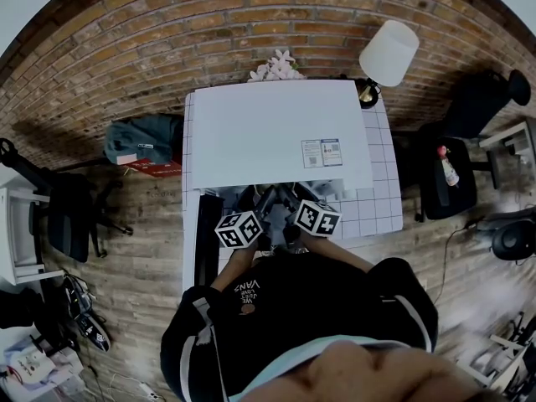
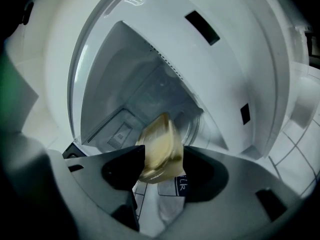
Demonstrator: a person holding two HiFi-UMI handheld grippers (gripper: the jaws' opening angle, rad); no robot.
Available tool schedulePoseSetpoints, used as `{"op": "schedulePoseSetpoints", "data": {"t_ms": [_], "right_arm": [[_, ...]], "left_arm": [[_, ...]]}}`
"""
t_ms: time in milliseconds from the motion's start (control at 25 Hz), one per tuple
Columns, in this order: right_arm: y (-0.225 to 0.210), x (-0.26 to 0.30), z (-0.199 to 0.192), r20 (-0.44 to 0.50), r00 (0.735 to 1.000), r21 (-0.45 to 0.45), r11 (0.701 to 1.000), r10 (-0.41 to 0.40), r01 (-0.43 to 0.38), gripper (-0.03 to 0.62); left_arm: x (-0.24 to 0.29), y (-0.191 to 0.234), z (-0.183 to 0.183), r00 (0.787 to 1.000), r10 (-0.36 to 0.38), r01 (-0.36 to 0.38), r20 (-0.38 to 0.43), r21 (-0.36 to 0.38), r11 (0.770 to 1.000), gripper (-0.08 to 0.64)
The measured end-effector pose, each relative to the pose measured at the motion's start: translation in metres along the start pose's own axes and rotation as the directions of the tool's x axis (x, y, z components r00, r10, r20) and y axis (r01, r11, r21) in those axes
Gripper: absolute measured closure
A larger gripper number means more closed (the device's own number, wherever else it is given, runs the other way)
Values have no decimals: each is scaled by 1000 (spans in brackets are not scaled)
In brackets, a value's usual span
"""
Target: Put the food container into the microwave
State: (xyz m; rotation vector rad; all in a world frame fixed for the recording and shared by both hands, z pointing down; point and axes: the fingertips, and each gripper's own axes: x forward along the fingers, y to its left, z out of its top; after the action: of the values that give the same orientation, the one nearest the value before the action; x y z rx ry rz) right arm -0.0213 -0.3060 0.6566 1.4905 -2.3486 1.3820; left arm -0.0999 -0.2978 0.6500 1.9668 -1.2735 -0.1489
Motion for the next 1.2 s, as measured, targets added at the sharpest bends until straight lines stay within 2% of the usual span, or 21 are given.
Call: {"op": "schedulePoseSetpoints", "data": {"t_ms": [440,840,1080,1200], "right_arm": [[-5,-19,0,13,1000,-5,1000,9,-9,374],[-8,-34,-11,-25,1000,-33,999,11,-12,376],[-4,-40,-16,-47,999,-55,998,17,-20,479],[-3,-41,-18,-55,998,-66,998,19,-23,516]], "left_arm": [[-12,-1,-11,998,59,-58,-22,20,998,239],[-30,-10,-25,996,85,-83,-22,65,994,239],[-38,-18,-33,996,84,-80,-35,88,993,244],[-41,-22,-35,996,73,-68,-42,97,993,303]]}}
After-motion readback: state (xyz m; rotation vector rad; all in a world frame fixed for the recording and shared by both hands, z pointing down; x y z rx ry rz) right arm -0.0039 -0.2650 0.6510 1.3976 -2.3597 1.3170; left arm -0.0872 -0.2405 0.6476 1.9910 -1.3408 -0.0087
